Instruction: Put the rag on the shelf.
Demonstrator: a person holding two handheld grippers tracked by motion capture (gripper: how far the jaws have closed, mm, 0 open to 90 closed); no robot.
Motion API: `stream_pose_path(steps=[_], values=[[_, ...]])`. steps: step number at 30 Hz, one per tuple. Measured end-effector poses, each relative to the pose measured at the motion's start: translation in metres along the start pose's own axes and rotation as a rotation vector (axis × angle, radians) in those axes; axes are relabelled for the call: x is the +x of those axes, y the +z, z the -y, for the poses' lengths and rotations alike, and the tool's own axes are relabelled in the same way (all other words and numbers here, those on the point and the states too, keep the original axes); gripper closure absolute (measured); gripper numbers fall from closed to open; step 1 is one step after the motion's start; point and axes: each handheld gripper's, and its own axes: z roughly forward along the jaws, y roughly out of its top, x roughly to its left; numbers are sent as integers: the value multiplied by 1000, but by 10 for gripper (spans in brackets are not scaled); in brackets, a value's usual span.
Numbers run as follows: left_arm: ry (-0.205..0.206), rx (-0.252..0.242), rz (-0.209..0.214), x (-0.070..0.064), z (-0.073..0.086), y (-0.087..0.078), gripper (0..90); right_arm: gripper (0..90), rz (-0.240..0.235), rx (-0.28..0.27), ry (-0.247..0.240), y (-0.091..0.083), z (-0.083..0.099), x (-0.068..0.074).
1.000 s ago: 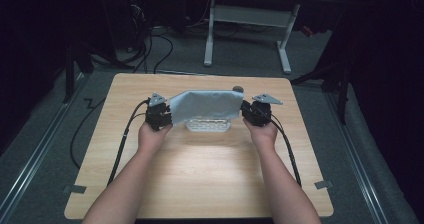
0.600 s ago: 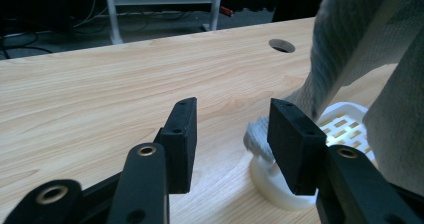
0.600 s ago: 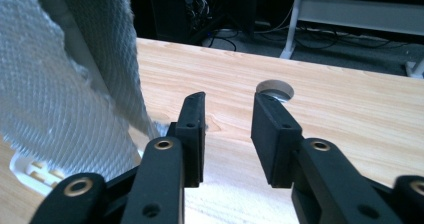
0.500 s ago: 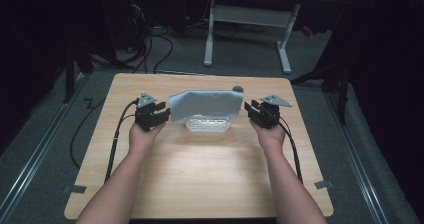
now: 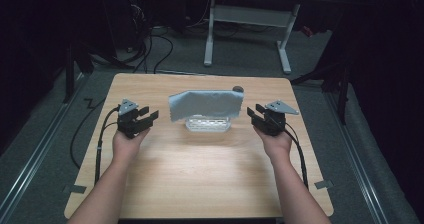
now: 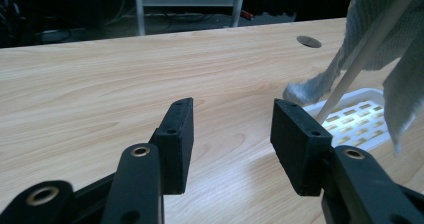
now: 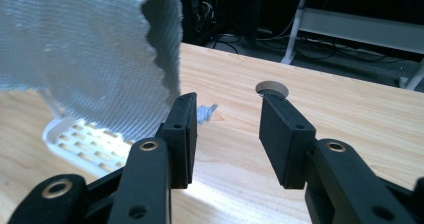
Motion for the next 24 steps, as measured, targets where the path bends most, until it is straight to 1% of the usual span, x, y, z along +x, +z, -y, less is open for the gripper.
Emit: stream_pose_path(steps=[1, 3, 5, 6, 8, 10, 11, 12, 13, 14, 15, 17, 18, 19, 20, 21, 22, 24], values=[[-3, -1, -1, 1, 2, -4, 524, 576, -5, 0, -3, -2, 0, 1], [-5, -2, -7, 2, 5, -13, 517, 576, -7, -35, -17, -9, 2, 3], [-4, -5, -4, 1, 8, -20, 512, 569, -11, -16, -16, -13, 3, 4], [10, 1, -6, -2, 12, -26, 511, 567, -13, -11, -7, -15, 4, 5], [29, 12, -9, -7, 16, -34, 501, 569, -1, 0, -21, -22, 6, 8], [28, 12, 3, -12, 22, -43, 492, 572, 4, -27, -36, -29, 10, 13], [23, 11, 15, -15, 25, -48, 484, 560, 6, -25, -40, -32, 13, 15], [23, 11, 15, -15, 25, -48, 481, 547, 5, -19, -45, -36, 15, 17], [25, 14, 27, -23, 34, -57, 480, 533, 1, -4, -52, -39, 18, 20], [31, 22, 33, -27, 38, -60, 475, 518, 2, 6, -65, -43, 21, 22], [38, 32, 38, -32, 43, -64, 471, 508, -2, -1, -78, -47, 25, 25], [33, 48, 60, -40, 53, -72, 457, 485, -6, -3, -80, -57, 33, 31], [33, 48, 60, -40, 53, -72, 452, 473, -10, 8, -81, -61, 38, 34], [26, 65, 85, -49, 63, -79, 449, 457, -22, 13, -82, -65, 43, 36], [26, 65, 85, -49, 63, -79, 445, 445, -35, 16, -77, -70, 49, 39], [30, 97, 106, -61, 75, -84, 434, 432, -42, 24, -72, -75, 56, 42], [47, 117, 114, -66, 80, -86, 424, 423, -48, 35, -67, -78, 60, 44], [80, 134, 119, -77, 92, -92, 412, 395, -58, 63, -72, -85, 71, 49]])
